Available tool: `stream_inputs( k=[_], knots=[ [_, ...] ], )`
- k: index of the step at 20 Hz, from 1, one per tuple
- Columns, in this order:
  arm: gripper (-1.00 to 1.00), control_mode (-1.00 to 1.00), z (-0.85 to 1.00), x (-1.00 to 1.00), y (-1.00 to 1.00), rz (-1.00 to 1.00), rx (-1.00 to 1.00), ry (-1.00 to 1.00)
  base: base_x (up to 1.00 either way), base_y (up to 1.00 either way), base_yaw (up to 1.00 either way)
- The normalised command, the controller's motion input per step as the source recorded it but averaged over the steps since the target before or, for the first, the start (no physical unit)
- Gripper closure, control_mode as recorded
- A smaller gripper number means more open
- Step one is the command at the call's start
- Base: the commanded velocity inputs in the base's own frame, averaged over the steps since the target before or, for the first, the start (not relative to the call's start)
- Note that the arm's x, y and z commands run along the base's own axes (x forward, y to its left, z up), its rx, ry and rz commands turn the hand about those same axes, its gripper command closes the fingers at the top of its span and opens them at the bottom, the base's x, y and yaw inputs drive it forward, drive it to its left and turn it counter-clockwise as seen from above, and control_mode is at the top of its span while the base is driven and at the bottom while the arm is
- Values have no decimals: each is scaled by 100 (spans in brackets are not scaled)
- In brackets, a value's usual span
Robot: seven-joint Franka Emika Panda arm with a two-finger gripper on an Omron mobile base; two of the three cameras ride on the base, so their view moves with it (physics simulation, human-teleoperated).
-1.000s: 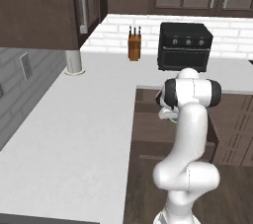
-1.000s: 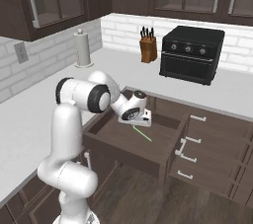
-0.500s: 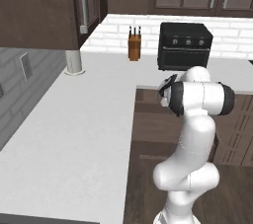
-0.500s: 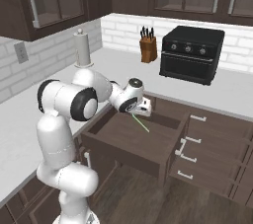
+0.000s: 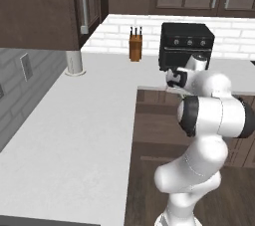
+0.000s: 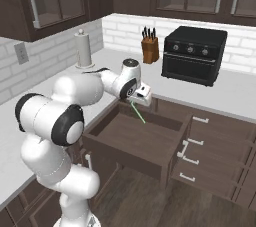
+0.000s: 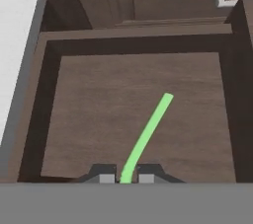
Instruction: Take a straw from the drawer in front and place it inside the glass cup on the dining counter.
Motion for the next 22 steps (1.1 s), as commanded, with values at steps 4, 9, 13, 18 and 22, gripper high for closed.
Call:
stream_inputs(
  k=[4, 9, 13, 18, 22],
  knots=[
    [100, -100, 100, -100, 1, -6, 0, -1, 0, 0, 0],
    [100, -100, 100, -100, 4, -1, 0, -3, 0, 0, 0],
    [100, -100, 100, -100, 19, 0, 0, -3, 0, 0, 0],
    [100, -100, 73, -99, 35, 0, 0, -7, 0, 0, 0],
    [100, -100, 37, -99, 13, 0, 0, -8, 0, 0, 0]
  ],
)
